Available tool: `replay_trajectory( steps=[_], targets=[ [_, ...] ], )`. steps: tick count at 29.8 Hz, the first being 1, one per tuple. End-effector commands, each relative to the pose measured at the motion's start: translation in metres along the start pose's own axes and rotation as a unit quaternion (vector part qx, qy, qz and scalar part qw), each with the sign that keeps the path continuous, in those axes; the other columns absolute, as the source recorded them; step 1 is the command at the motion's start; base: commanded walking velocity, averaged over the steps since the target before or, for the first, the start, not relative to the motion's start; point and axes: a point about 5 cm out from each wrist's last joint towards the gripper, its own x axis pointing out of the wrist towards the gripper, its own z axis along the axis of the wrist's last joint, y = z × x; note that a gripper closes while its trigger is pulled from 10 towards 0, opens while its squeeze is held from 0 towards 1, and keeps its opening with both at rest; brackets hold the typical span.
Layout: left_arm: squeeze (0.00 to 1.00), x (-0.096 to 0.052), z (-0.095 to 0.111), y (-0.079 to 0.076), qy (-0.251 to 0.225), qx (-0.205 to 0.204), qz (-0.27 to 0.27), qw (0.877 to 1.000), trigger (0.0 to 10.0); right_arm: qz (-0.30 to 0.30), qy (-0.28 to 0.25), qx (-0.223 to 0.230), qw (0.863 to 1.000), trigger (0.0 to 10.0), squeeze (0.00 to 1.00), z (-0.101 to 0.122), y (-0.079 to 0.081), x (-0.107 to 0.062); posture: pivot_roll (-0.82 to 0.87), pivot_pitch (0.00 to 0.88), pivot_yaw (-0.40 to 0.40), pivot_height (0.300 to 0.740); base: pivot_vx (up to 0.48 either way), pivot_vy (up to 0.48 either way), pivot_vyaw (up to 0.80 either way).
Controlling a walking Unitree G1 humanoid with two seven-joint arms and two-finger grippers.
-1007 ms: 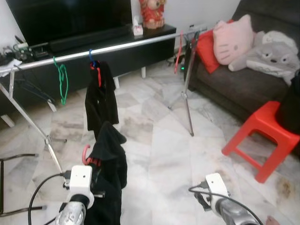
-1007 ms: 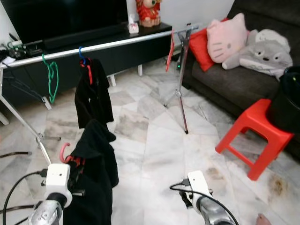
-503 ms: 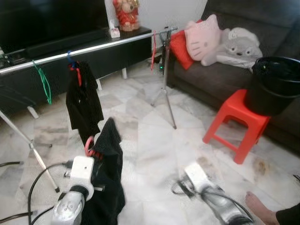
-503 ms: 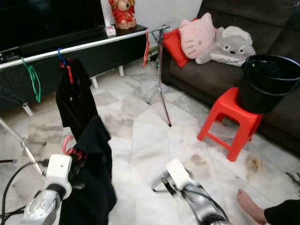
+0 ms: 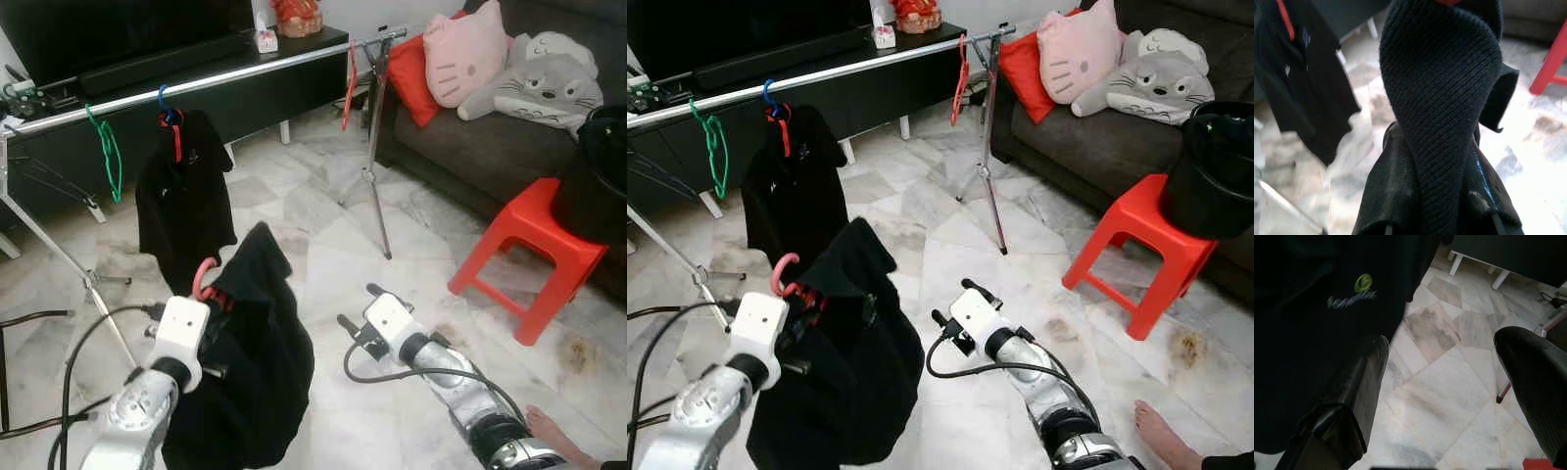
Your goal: Hang hanger
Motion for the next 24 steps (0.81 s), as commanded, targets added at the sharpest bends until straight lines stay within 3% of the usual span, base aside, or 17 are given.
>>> replay_trajectory(
  steps=[1, 6, 8, 12, 13, 14, 15, 16, 20, 21, 24],
  targets=[
    [0.00, 0.003, 0.027, -0.002, -0.044, 0.013, -0.026, 0.999, 10.0, 0.005, -0.038, -0.002, 0.999, 10.0, 0.00, 0.009, 0.001, -0.001, -0.09, 0.000, 0.037, 0.740, 0.000, 0.000, 0.00],
    [0.00, 0.006, 0.040, -0.009, -0.059, 0.010, -0.054, 0.997, 10.0, 0.002, -0.064, -0.006, 0.998, 10.0, 0.00, 0.017, 0.000, -0.001, -0.09, 0.000, 0.038, 0.740, 0.000, 0.000, 0.00],
    [0.00, 0.010, 0.052, -0.018, -0.078, 0.009, -0.080, 0.994, 10.0, -0.004, -0.091, 0.004, 0.996, 10.0, 0.00, 0.025, -0.001, 0.000, -0.09, 0.000, 0.040, 0.740, 0.000, 0.000, 0.00],
    [0.00, 0.010, 0.054, -0.019, -0.077, 0.009, -0.083, 0.994, 10.0, -0.003, -0.094, 0.004, 0.996, 10.0, 0.00, 0.026, -0.001, -0.001, -0.09, 0.000, 0.040, 0.740, 0.000, 0.000, 0.00],
    [0.00, 0.012, 0.057, -0.026, -0.080, 0.010, -0.103, 0.991, 10.0, 0.003, -0.105, -0.003, 0.994, 10.0, 0.07, 0.030, 0.000, -0.001, -0.10, 0.000, 0.040, 0.740, 0.000, 0.000, 0.00],
    [0.00, 0.013, 0.062, -0.036, -0.084, 0.011, -0.130, 0.988, 10.0, 0.011, -0.120, -0.008, 0.993, 10.0, 0.68, 0.034, 0.002, -0.002, -0.11, 0.000, 0.038, 0.740, 0.000, 0.000, 0.00],
    [0.00, 0.014, 0.063, -0.038, -0.085, 0.011, -0.137, 0.987, 10.0, 0.013, -0.123, -0.007, 0.992, 10.0, 0.68, 0.034, 0.003, -0.002, -0.11, 0.000, 0.038, 0.740, 0.000, 0.000, 0.00],
    [0.00, 0.014, 0.064, -0.040, -0.084, 0.010, -0.141, 0.986, 10.0, 0.014, -0.122, -0.007, 0.992, 10.0, 1.00, 0.034, 0.003, -0.003, -0.10, 0.000, 0.036, 0.740, 0.000, 0.000, 0.00],
    [0.00, 0.011, 0.068, -0.048, -0.087, 0.005, -0.166, 0.982, 10.0, 0.009, -0.122, -0.010, 0.992, 10.0, 1.00, 0.033, 0.003, -0.004, -0.10, 0.000, 0.034, 0.740, 0.000, 0.000, 0.00],
    [0.00, 0.010, 0.069, -0.051, -0.088, 0.003, -0.175, 0.981, 10.0, 0.007, -0.122, -0.012, 0.992, 10.0, 0.00, 0.033, 0.003, -0.004, -0.10, 0.000, 0.034, 0.740, 0.000, 0.000, 0.00],
    [0.00, 0.008, 0.071, -0.055, -0.085, 0.006, -0.190, 0.978, 10.0, 0.004, -0.120, -0.012, 0.993, 10.0, 0.00, 0.034, 0.001, -0.003, -0.10, 0.000, 0.032, 0.740, 0.000, 0.000, 0.00]
  ],
)
